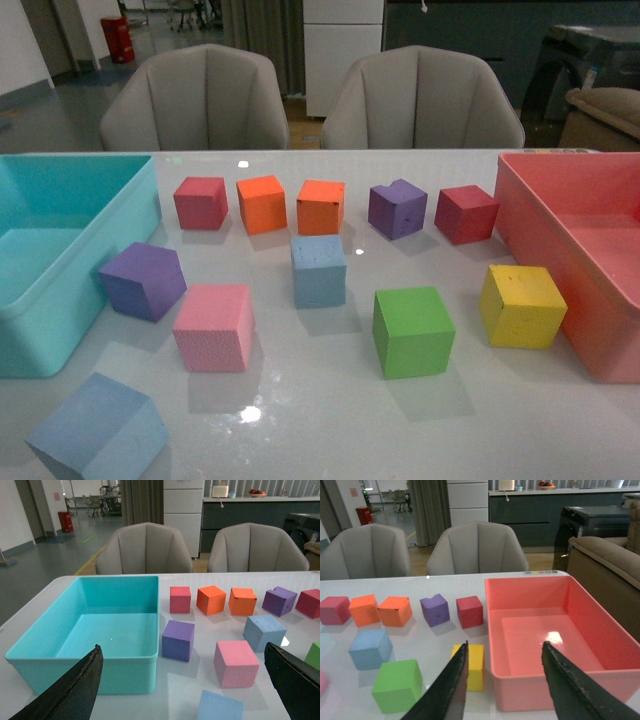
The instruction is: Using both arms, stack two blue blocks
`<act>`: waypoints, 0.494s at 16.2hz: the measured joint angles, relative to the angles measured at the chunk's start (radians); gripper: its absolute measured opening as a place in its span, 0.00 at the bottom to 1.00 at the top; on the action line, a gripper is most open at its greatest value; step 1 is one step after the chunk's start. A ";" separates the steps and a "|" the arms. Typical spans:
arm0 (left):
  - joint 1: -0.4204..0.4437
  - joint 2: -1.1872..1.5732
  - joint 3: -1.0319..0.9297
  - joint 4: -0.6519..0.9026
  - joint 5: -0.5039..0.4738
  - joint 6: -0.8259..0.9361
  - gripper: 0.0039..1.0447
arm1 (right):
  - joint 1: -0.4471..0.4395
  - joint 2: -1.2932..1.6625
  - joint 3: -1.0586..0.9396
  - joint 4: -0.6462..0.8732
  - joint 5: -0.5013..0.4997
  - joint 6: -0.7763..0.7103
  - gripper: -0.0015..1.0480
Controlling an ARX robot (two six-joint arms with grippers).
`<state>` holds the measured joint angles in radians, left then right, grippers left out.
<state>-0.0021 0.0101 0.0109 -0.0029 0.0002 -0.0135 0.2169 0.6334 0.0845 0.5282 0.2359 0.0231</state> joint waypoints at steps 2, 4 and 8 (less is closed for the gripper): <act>0.000 0.000 0.000 0.000 0.000 0.000 0.94 | -0.018 -0.019 -0.006 -0.011 -0.015 -0.002 0.37; 0.000 0.000 0.000 0.000 0.000 0.000 0.94 | -0.061 -0.096 -0.020 -0.060 -0.084 -0.013 0.13; 0.000 0.000 0.000 0.000 -0.001 0.000 0.94 | -0.225 -0.222 -0.073 -0.131 -0.221 -0.020 0.02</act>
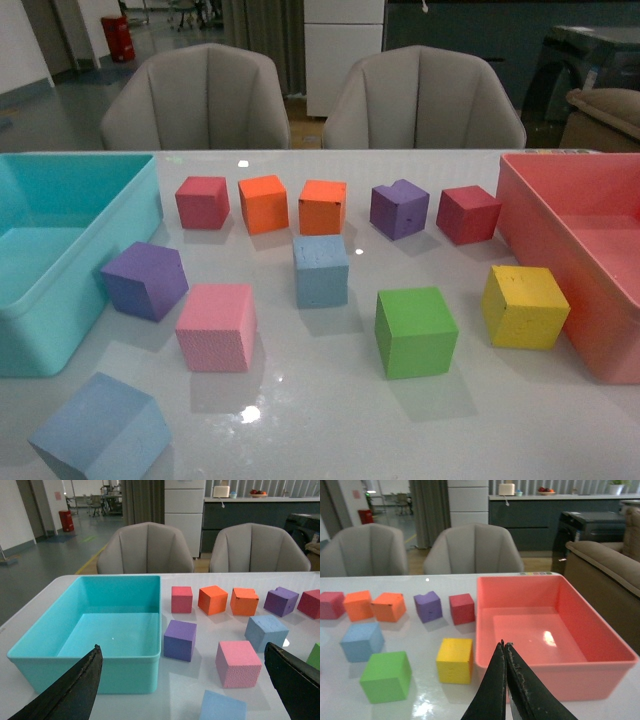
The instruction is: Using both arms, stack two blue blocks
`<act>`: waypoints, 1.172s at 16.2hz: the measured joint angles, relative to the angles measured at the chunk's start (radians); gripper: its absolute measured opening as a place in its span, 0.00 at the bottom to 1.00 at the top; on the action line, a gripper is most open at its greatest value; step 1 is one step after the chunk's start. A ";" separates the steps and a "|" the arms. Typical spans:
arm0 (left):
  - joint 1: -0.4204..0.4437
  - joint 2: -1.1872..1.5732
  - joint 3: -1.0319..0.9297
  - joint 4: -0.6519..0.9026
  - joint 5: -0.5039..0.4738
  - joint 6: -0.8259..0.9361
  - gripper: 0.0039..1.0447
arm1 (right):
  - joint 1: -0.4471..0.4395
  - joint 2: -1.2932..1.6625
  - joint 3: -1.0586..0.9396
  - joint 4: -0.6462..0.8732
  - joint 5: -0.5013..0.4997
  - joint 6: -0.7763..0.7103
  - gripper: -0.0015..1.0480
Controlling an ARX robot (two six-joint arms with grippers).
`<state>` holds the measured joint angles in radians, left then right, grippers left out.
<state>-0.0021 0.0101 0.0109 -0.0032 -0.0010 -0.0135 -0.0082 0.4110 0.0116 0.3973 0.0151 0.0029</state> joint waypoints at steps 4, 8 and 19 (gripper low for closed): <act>0.000 0.000 0.000 0.000 0.001 0.000 0.94 | 0.008 -0.124 0.000 -0.109 -0.014 0.000 0.02; 0.000 0.000 0.000 0.000 0.002 0.000 0.94 | 0.008 -0.406 0.000 -0.403 -0.016 0.000 0.02; 0.000 0.000 0.000 0.000 0.001 0.000 0.94 | 0.008 -0.407 0.000 -0.401 -0.016 -0.001 0.31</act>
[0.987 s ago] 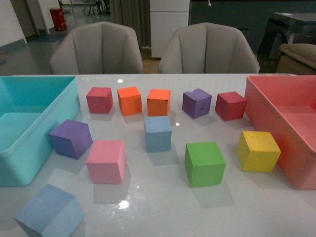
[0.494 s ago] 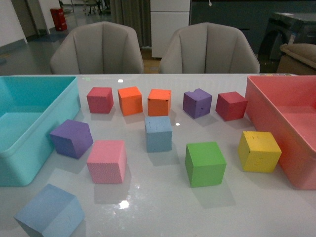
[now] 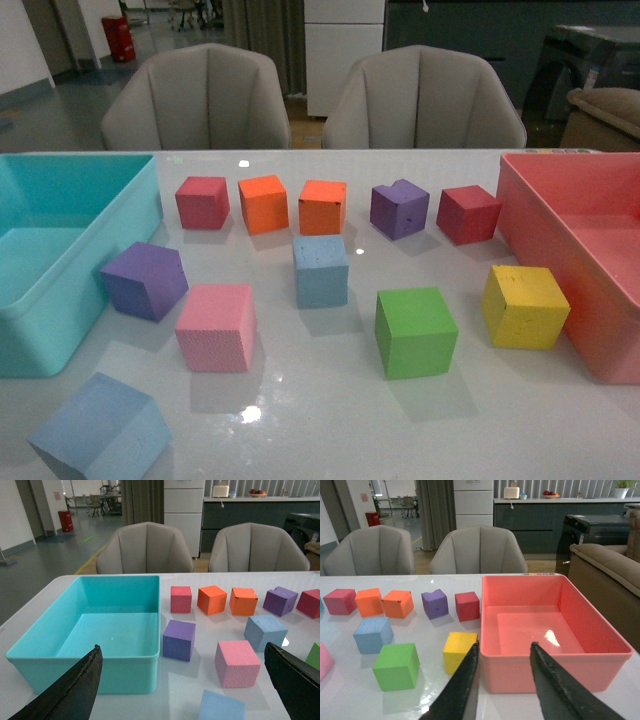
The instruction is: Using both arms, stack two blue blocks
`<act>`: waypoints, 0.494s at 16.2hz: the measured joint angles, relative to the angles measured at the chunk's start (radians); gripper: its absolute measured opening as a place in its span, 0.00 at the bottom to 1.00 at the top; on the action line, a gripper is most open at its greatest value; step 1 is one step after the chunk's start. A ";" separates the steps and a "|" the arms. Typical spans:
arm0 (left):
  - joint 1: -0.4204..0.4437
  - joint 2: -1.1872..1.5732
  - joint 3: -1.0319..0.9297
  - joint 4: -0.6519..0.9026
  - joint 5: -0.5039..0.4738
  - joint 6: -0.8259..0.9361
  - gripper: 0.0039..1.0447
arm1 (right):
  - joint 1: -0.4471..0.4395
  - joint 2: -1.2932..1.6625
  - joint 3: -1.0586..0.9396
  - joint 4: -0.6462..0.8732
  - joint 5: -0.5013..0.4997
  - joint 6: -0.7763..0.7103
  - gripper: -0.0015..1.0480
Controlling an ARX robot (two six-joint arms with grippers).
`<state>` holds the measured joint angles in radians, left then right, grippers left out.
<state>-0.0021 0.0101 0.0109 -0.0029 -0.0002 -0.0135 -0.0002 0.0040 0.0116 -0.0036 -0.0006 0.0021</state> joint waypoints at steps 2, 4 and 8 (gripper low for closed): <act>0.000 0.000 0.000 0.000 0.000 0.000 0.94 | 0.000 0.000 0.000 0.000 0.000 0.000 0.38; 0.000 0.000 0.000 0.000 0.000 0.000 0.94 | 0.000 0.000 0.000 0.000 0.000 0.000 0.57; 0.000 0.000 0.000 0.000 0.000 0.000 0.94 | 0.000 0.000 0.000 0.000 0.000 0.000 0.93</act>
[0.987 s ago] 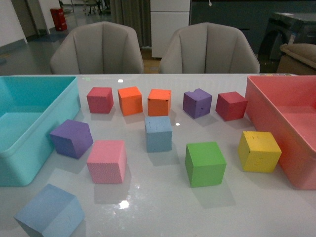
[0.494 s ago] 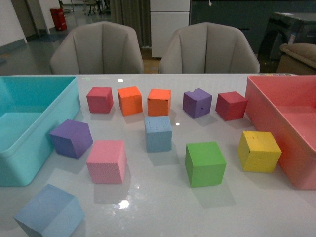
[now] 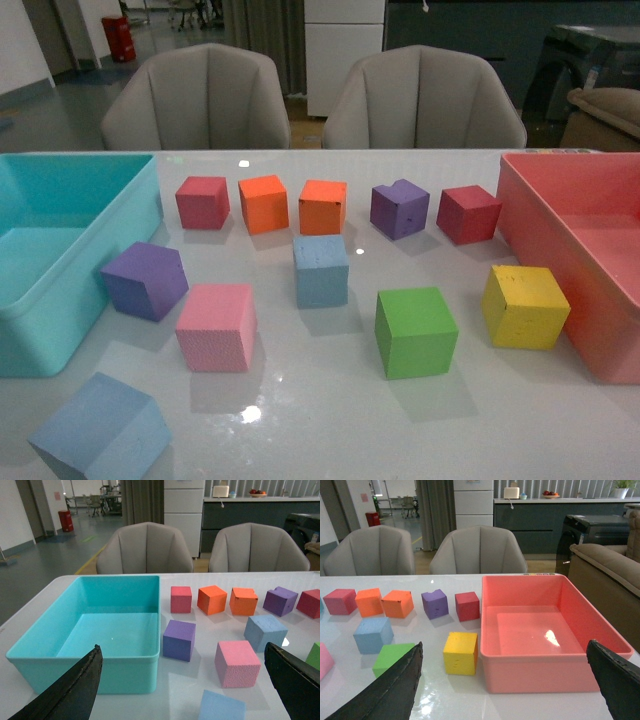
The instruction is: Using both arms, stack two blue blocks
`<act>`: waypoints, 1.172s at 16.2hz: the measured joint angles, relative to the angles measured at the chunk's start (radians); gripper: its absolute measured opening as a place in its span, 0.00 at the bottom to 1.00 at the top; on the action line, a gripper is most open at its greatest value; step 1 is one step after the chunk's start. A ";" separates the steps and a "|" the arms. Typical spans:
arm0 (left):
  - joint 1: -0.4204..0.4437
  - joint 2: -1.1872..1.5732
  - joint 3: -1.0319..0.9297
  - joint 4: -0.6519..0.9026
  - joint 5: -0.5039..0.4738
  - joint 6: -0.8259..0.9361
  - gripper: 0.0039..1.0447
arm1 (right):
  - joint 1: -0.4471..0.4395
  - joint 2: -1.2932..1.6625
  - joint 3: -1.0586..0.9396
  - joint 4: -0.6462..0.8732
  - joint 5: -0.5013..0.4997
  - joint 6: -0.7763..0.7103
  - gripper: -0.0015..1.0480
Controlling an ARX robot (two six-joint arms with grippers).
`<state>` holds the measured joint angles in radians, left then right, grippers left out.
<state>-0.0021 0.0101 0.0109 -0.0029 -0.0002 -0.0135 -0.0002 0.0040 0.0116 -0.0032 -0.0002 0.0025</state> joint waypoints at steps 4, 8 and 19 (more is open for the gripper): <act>-0.061 0.214 0.185 -0.348 0.130 -0.013 0.94 | 0.000 0.000 0.000 0.000 0.000 0.000 0.94; -0.058 0.452 0.219 -0.094 0.130 -0.013 0.94 | 0.000 0.000 0.000 0.000 0.000 0.000 0.94; -0.122 0.915 0.265 0.228 0.134 -0.045 0.94 | 0.000 0.000 0.000 0.000 0.000 0.000 0.94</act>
<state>-0.1242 0.9253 0.2760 0.2253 0.1341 -0.0589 -0.0002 0.0040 0.0116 -0.0029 -0.0006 0.0025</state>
